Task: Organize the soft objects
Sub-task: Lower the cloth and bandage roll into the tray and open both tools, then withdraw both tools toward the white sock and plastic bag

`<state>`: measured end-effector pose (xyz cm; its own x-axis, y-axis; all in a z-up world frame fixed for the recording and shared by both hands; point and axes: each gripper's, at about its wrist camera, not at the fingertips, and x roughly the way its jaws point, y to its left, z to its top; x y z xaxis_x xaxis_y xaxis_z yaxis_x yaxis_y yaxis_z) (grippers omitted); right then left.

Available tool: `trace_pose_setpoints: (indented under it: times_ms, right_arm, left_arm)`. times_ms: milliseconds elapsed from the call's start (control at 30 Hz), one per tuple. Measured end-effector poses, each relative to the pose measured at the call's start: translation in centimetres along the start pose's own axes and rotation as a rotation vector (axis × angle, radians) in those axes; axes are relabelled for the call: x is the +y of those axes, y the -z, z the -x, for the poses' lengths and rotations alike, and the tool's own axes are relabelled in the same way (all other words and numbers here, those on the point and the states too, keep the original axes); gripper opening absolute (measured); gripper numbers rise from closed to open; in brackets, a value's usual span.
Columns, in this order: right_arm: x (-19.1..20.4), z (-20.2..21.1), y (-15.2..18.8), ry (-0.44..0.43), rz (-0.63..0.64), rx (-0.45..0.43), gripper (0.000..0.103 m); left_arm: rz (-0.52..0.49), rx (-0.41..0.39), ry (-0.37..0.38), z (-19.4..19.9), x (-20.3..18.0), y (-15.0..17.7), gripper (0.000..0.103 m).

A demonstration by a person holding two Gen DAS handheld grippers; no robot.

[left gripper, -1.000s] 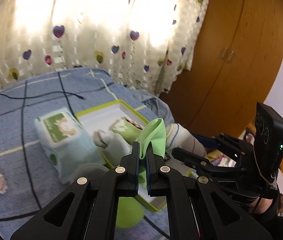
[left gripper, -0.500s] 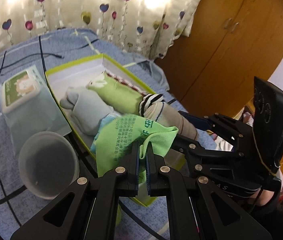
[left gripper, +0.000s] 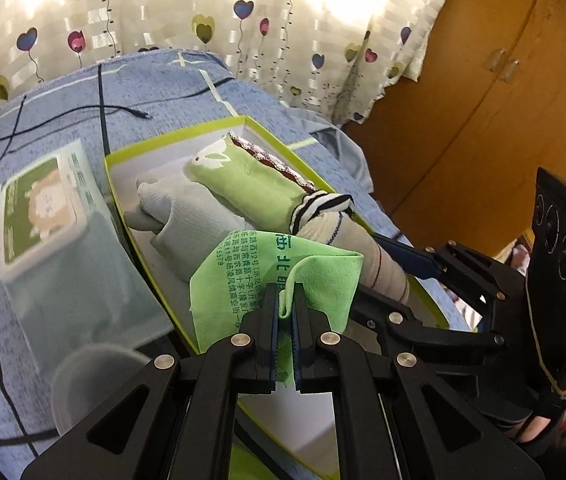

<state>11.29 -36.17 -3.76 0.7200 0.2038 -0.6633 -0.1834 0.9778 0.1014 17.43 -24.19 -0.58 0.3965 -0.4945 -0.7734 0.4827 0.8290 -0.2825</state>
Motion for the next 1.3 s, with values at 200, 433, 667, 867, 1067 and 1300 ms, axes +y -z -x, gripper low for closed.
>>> trace_pose_setpoints:
  times_ms: [200,433,667,867,1067,1300]
  right_arm:
    - [-0.3,-0.5,-0.6,-0.002,0.0,-0.001,0.047]
    - [-0.3,0.5,-0.2,0.005,0.005,-0.011,0.061]
    - [-0.2,3.7,0.7,0.048,0.0,-0.052,0.064]
    - [0.0,5.2,1.1,0.067,0.001,-0.068,0.065]
    - [0.9,6.0,1.1,0.064,0.012,-0.077,0.065]
    - [2.6,6.8,0.7,0.043,0.037,-0.094,0.065]
  left_arm:
    - [0.007,-0.014,-0.02,-0.2,0.5,-0.6,0.005]
    - [-0.027,-0.015,0.013,0.6,-0.6,0.1,0.005]
    - [-0.035,-0.051,0.038,2.2,-1.1,0.8,0.009]
    - [-0.026,-0.089,0.057,3.5,-0.8,0.9,0.027]
    - [-0.039,-0.115,0.057,4.7,-1.0,1.4,0.027]
    - [-0.045,-0.167,0.023,6.9,-0.6,2.5,0.027]
